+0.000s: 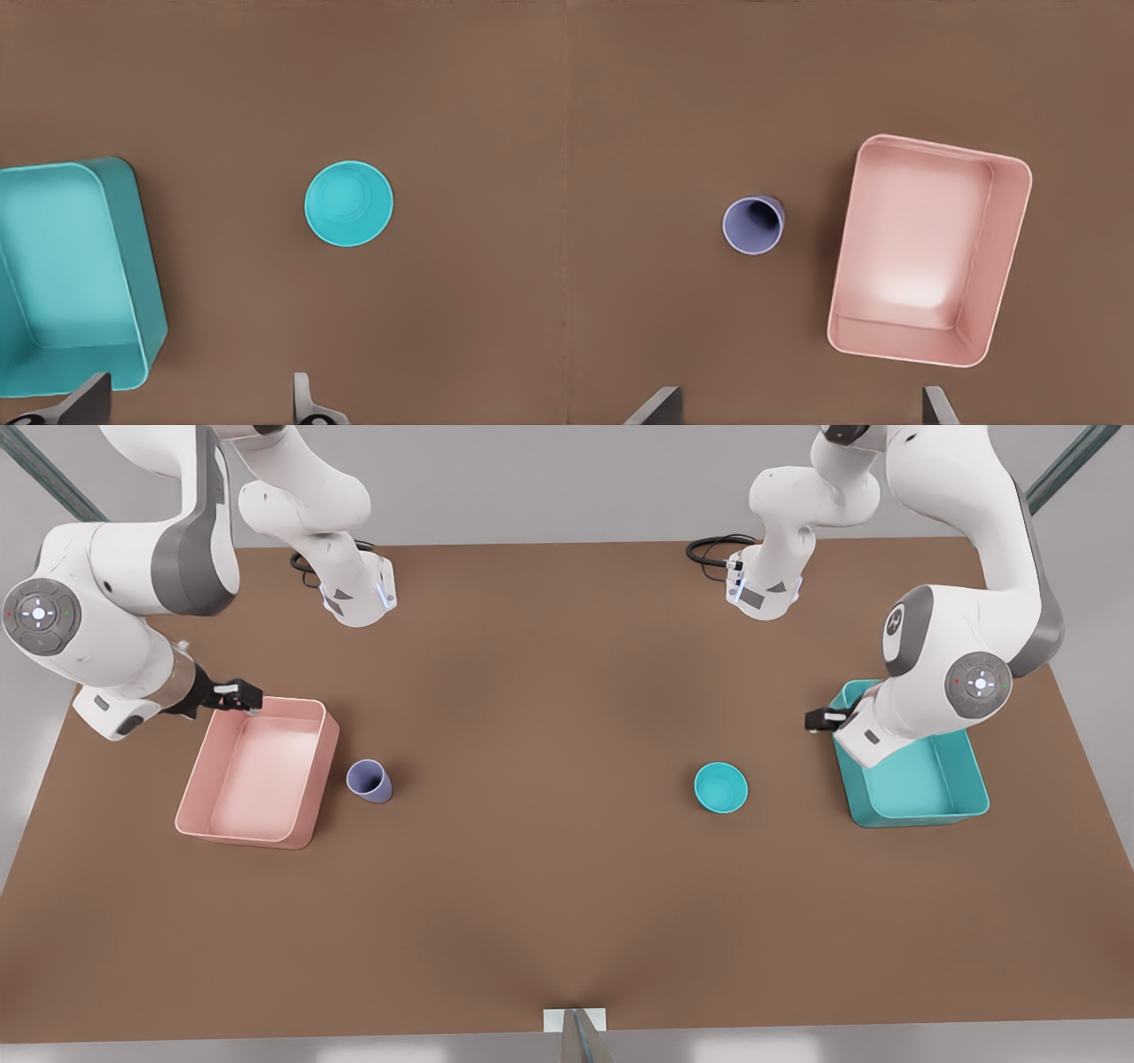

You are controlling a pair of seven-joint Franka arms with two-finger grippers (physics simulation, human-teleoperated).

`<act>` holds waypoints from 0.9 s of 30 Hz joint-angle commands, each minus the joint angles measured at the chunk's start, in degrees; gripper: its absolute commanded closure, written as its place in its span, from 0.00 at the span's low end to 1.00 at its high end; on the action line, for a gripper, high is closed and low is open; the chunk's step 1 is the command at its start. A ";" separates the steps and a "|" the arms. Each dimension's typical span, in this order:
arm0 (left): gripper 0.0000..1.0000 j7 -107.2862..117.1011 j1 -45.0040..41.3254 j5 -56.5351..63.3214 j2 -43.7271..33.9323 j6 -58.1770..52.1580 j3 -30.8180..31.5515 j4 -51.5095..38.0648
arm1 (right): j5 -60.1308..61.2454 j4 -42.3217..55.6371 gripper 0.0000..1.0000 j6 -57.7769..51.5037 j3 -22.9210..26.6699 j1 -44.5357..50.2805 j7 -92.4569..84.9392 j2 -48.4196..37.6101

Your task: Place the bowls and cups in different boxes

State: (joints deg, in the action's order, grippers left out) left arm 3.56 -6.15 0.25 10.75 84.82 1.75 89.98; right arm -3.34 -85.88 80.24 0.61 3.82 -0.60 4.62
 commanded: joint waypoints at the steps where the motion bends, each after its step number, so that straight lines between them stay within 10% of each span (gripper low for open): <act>1: 0.00 2.15 0.00 -0.07 -0.03 1.92 0.01 0.02 | 0.18 0.10 0.00 1.23 0.00 -0.39 -0.11 0.13; 9: 0.00 2.24 -0.97 -18.43 26.69 35.40 0.18 0.90 | 4.13 -7.62 0.00 28.02 -0.79 5.76 9.38 12.08; 14: 0.00 -8.22 -0.62 -18.88 25.81 39.89 0.18 10.57 | 5.72 -25.90 0.00 48.69 -0.79 4.79 13.17 7.51; 20: 0.00 -12.26 -0.71 -18.79 25.81 34.88 0.27 12.15 | 5.89 -31.62 0.00 48.69 -0.79 5.06 11.94 7.25; 22: 0.55 -12.26 -0.79 -18.79 25.20 33.75 0.27 11.98 | 5.98 -33.03 0.00 48.17 -0.70 5.06 11.76 7.34; 23: 0.66 -12.00 -0.79 -18.79 25.02 32.51 0.18 11.71 | 5.89 -33.56 0.00 48.17 -0.79 5.06 11.76 7.34; 27: 0.79 -11.82 -0.79 -18.88 25.02 32.42 0.18 11.54 | 5.63 -35.40 0.00 49.22 -0.70 4.44 11.67 9.09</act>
State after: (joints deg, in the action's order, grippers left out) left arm -2.34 -6.94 -18.16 35.84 118.02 1.95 101.56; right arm 2.30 -121.06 126.96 -0.09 8.37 7.72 13.44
